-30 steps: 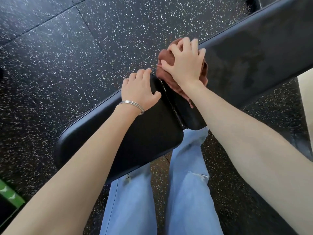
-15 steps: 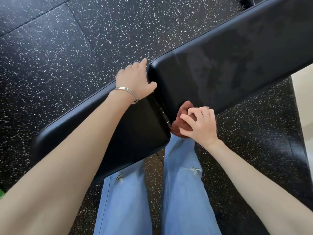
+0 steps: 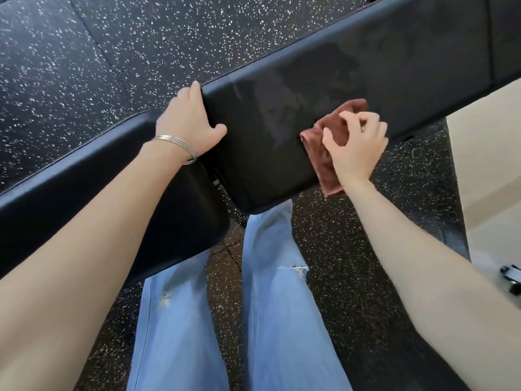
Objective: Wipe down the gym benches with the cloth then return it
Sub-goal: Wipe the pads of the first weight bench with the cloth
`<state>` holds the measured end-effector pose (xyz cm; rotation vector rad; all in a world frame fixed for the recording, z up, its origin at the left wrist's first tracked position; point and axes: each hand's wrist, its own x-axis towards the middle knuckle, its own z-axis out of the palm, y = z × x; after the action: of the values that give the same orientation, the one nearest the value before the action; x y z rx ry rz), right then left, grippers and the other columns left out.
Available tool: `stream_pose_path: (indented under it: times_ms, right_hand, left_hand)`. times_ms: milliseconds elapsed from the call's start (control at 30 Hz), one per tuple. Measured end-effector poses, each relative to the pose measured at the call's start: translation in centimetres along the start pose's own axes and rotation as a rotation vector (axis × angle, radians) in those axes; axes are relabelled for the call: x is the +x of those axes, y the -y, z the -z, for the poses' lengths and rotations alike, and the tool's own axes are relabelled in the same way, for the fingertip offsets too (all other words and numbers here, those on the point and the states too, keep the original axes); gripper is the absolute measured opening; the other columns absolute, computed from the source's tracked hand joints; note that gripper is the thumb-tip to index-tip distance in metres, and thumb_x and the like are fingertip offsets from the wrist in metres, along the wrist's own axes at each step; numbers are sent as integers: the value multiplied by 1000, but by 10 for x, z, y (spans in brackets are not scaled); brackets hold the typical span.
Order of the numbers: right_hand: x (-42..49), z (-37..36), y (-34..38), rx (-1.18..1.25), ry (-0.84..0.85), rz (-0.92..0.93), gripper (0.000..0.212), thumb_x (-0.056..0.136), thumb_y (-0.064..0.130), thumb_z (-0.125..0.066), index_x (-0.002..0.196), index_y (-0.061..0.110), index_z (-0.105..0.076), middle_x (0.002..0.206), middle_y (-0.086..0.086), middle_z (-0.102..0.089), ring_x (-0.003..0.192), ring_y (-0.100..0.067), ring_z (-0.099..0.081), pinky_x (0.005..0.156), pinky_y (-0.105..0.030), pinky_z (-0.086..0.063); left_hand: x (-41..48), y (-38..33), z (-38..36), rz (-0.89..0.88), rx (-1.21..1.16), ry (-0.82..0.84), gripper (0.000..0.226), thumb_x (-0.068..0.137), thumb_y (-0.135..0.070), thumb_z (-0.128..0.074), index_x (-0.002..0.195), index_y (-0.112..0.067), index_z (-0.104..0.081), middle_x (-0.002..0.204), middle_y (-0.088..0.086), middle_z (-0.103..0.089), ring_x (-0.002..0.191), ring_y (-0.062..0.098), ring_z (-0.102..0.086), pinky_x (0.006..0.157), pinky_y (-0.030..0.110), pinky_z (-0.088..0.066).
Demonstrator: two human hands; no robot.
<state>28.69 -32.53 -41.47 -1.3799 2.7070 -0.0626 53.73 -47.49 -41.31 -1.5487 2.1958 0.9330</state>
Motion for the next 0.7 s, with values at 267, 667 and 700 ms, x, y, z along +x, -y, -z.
stream_pose_path:
  times_ms: [267,667,700]
  right_hand:
    - [-46,-12,60,37,-52,39,22,84,41,-59,102,29,-64,108,-6,-58,97,-30,-51,74,-40,-39]
    - [59,-5,32,138,-67,-420,34,84,45,-56,116,35,-59,121,3,-50,113,-21,-42,88,-36,-35]
    - [63,-6,36,122,-73,-472,34,85,45,-55,118,34,-58,122,3,-49,113,-21,-41,88,-35,-35]
  left_hand:
    - [0,-4,0,35,-2,-2,86,81,-38,-59,147,-4,-15,148,17,-30,130,38,-38,102,49,-37]
    - [2,5,7,14,-7,39,79,83,-34,-57,147,-6,-18,145,18,-34,127,39,-40,101,49,-37]
    - [2,5,7,9,-16,36,79,83,-33,-57,147,-6,-19,145,18,-35,127,39,-40,100,48,-38]
